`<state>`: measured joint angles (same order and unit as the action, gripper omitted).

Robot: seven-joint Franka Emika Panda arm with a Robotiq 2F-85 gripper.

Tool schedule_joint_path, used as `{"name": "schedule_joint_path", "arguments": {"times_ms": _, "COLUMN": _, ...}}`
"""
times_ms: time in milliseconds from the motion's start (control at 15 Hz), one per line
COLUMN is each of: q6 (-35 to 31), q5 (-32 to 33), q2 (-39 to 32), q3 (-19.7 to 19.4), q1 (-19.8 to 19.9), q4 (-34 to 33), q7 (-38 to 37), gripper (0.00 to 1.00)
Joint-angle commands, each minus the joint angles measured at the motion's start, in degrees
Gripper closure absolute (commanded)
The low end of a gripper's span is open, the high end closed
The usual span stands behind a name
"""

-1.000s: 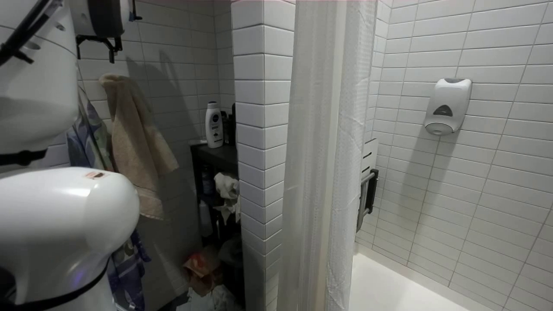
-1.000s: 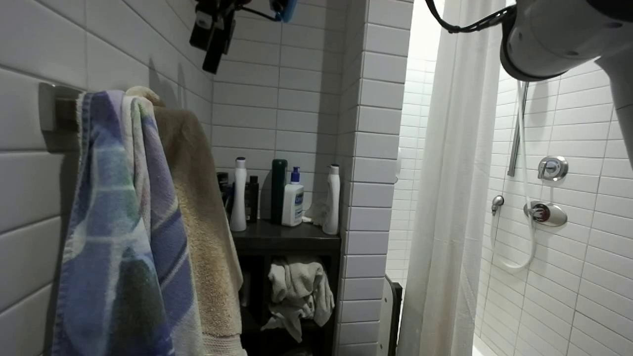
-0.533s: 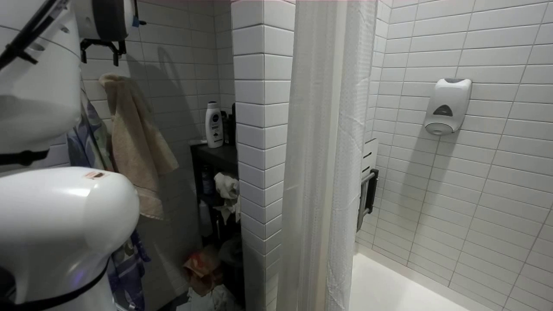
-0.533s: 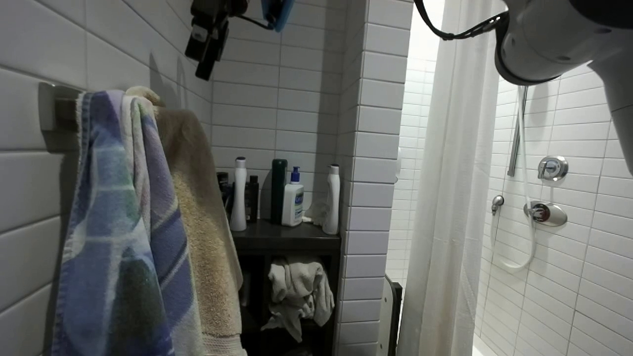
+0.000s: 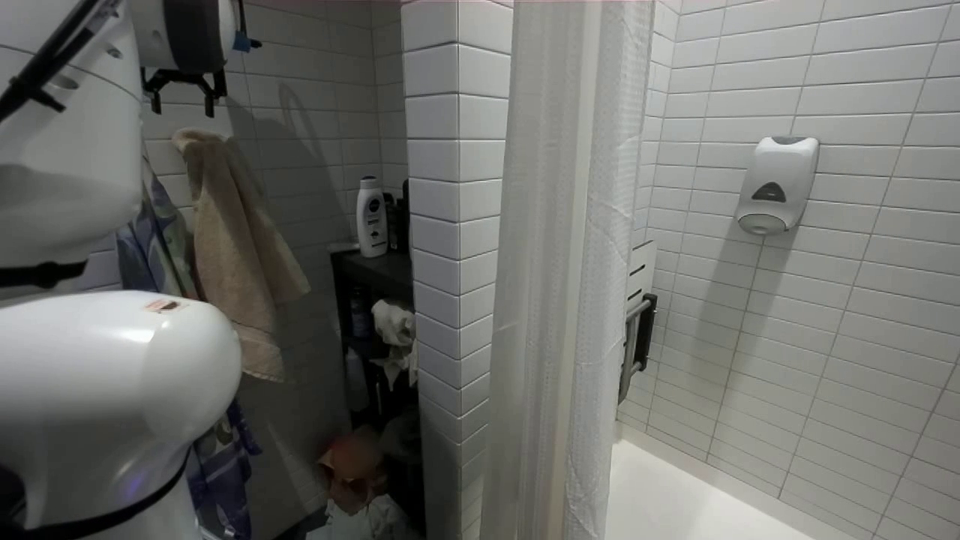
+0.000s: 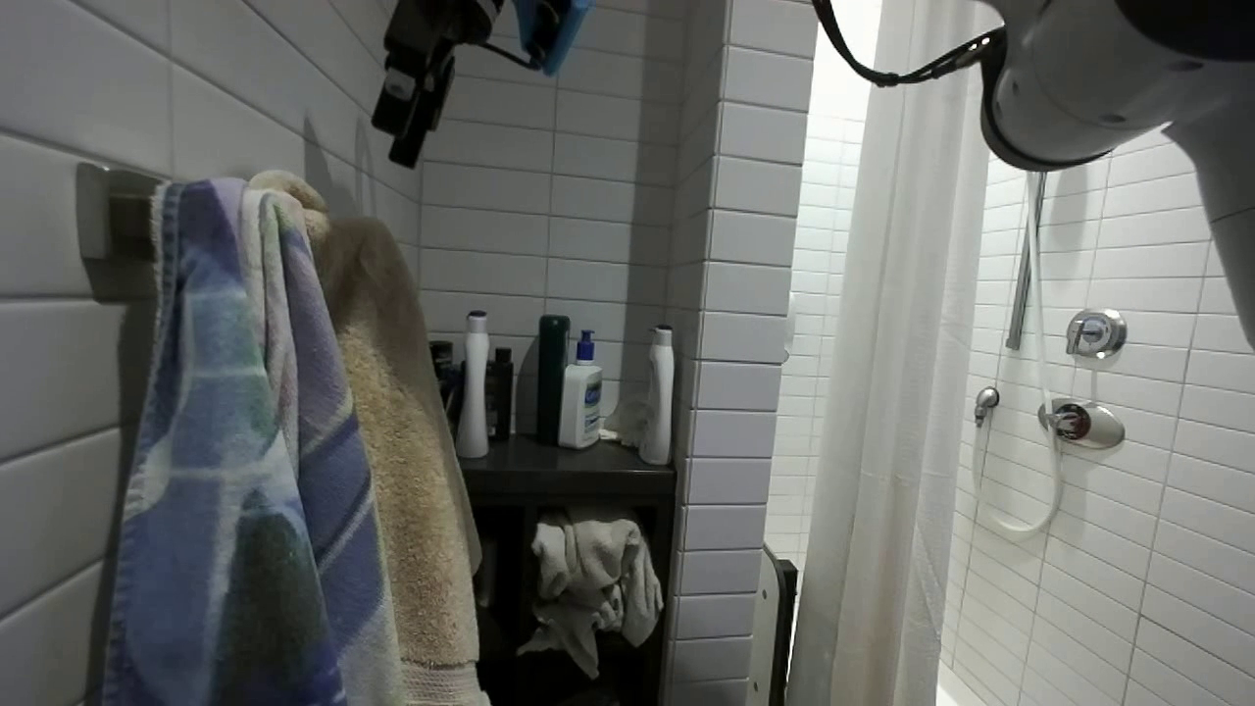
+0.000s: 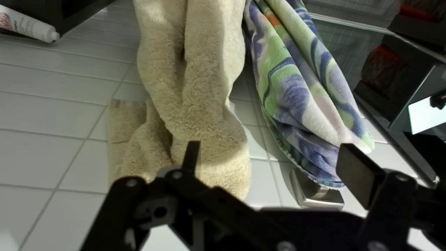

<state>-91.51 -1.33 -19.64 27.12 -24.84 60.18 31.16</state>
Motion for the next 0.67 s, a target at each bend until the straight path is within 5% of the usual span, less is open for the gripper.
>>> {"name": "schedule_joint_path", "arguments": {"times_ms": 0, "q6": -2.61, "q5": 0.45, "q2": 1.24, "q3": -0.50, "q1": 1.22, "q4": 3.12, "q7": 1.34, "gripper": 0.00}}
{"name": "schedule_joint_path", "arguments": {"times_ms": 600, "q6": -6.47, "q5": 0.34, "q2": 1.45, "q3": -0.55, "q1": 1.81, "q4": 7.29, "q7": 1.13, "gripper": 0.00}}
